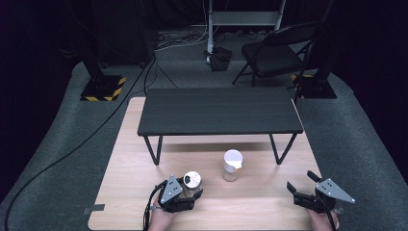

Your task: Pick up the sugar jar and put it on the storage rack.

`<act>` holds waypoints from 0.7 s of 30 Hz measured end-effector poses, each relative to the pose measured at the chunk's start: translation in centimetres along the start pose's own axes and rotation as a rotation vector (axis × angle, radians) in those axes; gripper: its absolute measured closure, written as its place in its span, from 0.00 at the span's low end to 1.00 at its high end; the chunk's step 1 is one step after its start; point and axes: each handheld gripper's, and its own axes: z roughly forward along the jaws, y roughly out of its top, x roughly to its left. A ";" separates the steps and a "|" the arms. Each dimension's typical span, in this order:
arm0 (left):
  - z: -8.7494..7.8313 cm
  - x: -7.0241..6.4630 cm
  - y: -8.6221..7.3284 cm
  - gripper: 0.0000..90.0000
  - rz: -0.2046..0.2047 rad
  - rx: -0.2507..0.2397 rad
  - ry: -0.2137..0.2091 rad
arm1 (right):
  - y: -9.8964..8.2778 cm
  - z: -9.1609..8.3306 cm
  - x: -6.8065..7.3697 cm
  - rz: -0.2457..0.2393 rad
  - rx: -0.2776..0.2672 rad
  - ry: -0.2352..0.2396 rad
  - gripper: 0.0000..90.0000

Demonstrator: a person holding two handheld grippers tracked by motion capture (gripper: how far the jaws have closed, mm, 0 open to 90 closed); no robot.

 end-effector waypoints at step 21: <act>-0.3 -0.5 0.2 0.35 -0.021 -0.050 0.000 | 0.0 0.0 0.0 -0.001 -0.002 0.003 0.08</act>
